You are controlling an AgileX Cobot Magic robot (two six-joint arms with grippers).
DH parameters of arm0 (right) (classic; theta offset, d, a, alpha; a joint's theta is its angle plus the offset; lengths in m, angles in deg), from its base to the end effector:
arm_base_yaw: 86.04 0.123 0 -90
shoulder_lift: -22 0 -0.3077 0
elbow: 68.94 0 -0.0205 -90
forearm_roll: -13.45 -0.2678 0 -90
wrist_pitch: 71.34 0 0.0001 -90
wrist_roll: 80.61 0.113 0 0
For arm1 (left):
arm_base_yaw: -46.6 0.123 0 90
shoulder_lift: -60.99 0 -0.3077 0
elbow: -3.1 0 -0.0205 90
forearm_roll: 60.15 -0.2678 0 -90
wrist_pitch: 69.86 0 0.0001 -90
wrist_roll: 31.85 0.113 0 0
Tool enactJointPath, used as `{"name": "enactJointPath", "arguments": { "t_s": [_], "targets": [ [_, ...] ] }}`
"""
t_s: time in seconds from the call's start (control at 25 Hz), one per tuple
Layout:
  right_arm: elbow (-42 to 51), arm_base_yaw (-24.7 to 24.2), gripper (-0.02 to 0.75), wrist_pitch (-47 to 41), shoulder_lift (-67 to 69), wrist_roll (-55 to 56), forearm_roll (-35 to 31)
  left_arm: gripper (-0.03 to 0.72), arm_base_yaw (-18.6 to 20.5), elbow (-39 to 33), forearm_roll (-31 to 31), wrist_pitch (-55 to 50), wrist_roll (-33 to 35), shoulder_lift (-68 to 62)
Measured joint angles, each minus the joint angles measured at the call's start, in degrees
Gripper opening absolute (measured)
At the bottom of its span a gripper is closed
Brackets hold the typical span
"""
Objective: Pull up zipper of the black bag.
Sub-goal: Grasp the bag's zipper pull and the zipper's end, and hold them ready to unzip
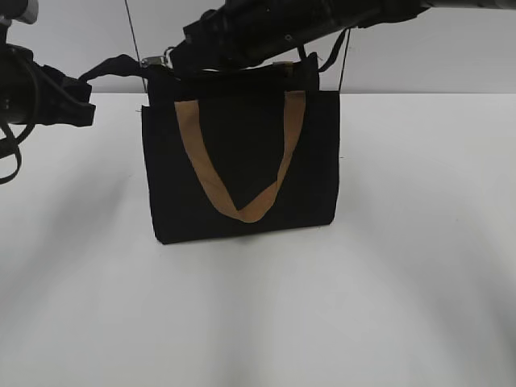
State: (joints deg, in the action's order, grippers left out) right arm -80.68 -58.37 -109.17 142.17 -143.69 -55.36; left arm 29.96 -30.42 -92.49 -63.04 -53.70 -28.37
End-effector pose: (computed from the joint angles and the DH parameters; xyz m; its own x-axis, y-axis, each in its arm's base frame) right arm 0.4056 0.2857 0.2718 -0.5074 -0.2535 -0.8236 -0.7935 0.5101 0.3319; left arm 0.3170 -0.1022 0.2510 -0.3688 0.2966 -0.8809 0.4126 0.9015 0.1308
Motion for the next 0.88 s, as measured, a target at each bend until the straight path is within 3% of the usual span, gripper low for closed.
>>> {"name": "enactJointPath", "arguments": {
  "t_s": [0.88],
  "targets": [
    [0.0,-11.1,-0.015,-3.0,-0.5,10.5,17.0,0.027,-0.1,0.0,0.4,-9.1,0.0,-0.1]
  ]
}}
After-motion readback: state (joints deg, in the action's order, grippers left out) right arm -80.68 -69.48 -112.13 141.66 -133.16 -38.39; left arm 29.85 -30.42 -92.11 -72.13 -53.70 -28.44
